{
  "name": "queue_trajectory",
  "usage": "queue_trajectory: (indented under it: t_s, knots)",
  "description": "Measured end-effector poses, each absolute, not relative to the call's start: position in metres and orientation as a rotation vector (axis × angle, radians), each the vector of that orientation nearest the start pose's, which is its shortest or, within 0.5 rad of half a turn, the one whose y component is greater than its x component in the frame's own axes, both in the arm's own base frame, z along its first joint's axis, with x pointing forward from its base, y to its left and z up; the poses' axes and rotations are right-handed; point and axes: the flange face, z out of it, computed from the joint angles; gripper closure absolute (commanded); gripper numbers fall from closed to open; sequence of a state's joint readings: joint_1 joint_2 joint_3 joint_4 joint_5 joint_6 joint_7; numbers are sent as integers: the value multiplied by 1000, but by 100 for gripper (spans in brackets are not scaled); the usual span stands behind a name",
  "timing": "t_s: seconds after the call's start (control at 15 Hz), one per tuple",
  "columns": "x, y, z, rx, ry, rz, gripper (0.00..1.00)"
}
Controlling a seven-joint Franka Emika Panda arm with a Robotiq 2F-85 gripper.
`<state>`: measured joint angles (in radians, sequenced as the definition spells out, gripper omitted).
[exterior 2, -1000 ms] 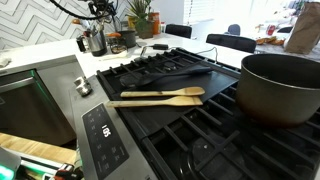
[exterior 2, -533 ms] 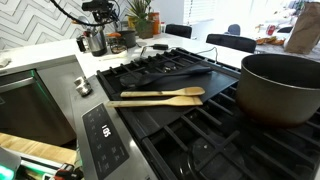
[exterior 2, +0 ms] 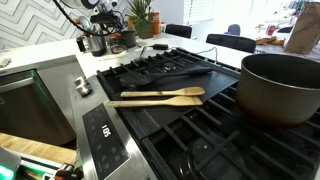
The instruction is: Put the small pot on the stove
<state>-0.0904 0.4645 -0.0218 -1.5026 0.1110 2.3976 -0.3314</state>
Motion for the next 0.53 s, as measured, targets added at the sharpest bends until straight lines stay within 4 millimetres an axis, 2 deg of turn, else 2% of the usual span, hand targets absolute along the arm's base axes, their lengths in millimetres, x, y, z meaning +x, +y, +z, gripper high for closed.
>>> queue_trajectory:
  t_s: [0.07,0.13,0.27,0.53]
  knots:
    - [724,-77,442,-3070,-244,-693,5]
    - [727,-77,438,-3069,-245,-696,26]
    - [730,-74,432,-3065,-249,-701,31]
    - [735,-71,427,-3056,-254,-759,61]
